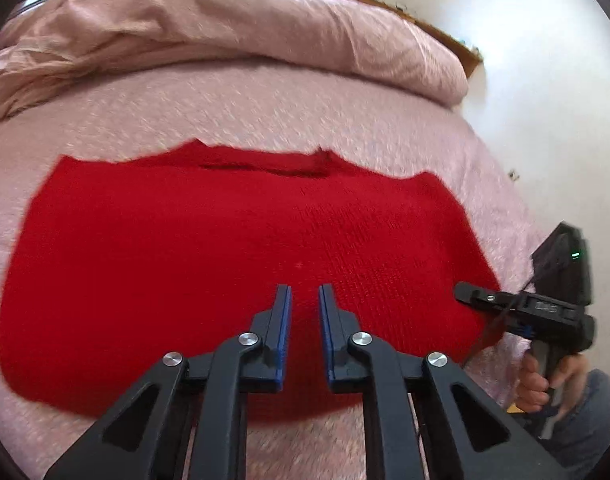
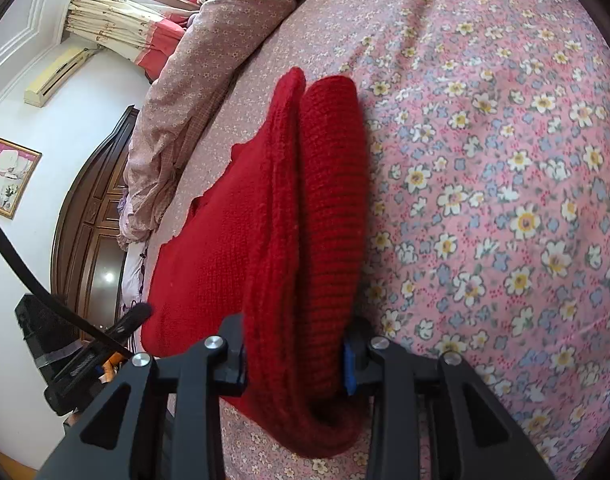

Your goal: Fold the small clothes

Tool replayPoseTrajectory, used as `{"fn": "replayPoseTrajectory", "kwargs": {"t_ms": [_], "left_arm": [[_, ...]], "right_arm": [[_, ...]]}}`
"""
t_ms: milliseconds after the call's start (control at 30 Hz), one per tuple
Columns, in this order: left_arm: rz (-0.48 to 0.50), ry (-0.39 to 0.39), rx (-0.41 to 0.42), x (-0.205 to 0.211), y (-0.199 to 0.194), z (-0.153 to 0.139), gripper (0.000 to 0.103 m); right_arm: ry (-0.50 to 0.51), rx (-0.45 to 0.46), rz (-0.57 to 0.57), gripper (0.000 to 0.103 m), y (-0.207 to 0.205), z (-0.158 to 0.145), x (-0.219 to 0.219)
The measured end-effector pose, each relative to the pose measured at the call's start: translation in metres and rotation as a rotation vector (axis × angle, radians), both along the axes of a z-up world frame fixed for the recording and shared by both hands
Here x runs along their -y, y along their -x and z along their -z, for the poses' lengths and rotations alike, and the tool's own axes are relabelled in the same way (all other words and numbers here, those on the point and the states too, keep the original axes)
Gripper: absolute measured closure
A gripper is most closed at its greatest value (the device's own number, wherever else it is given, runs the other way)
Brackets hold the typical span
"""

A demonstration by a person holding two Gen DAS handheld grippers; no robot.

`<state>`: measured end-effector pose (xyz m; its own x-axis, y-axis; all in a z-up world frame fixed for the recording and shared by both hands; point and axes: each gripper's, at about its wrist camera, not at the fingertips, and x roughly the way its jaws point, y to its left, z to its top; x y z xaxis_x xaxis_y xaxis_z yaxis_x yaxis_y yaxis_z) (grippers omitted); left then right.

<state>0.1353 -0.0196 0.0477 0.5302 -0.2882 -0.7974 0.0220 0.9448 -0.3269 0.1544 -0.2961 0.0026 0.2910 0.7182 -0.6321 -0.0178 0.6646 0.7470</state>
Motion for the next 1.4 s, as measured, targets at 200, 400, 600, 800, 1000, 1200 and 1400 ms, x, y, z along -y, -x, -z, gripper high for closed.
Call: {"fn": "replayPoseTrajectory", "kwargs": {"t_ms": [200, 400, 600, 800, 1000, 1200, 1400], "left_arm": [[-0.009, 0.004, -0.014, 0.006, -0.005, 0.025, 0.098], [-0.007, -0.051, 0.006, 0.013, 0.002, 0.021, 0.099], [-0.032, -0.002, -0.005, 0.008, -0.003, 0.030, 0.099], [-0.018, 0.049, -0.031, 0.001, -0.006, 0.031, 0.099], [-0.002, 0.149, -0.039, -0.011, -0.006, 0.036, 0.099], [0.010, 0.278, -0.034, -0.026, -0.004, 0.038, 0.099], [-0.029, 0.396, -0.036, -0.093, 0.021, 0.006, 0.098]], "right_arm": [[0.023, 0.007, -0.014, 0.070, 0.000, -0.003, -0.001], [0.066, 0.038, -0.016, 0.074, 0.000, -0.010, -0.007], [0.132, 0.059, 0.014, 0.078, -0.009, -0.046, -0.022], [0.314, 0.075, 0.001, 0.079, -0.022, -0.104, -0.063], [0.443, 0.146, -0.057, 0.079, -0.015, -0.154, -0.111], [0.629, 0.244, -0.168, 0.080, 0.000, -0.196, -0.192], [0.762, 0.314, -0.283, 0.080, -0.002, -0.216, -0.294]]}}
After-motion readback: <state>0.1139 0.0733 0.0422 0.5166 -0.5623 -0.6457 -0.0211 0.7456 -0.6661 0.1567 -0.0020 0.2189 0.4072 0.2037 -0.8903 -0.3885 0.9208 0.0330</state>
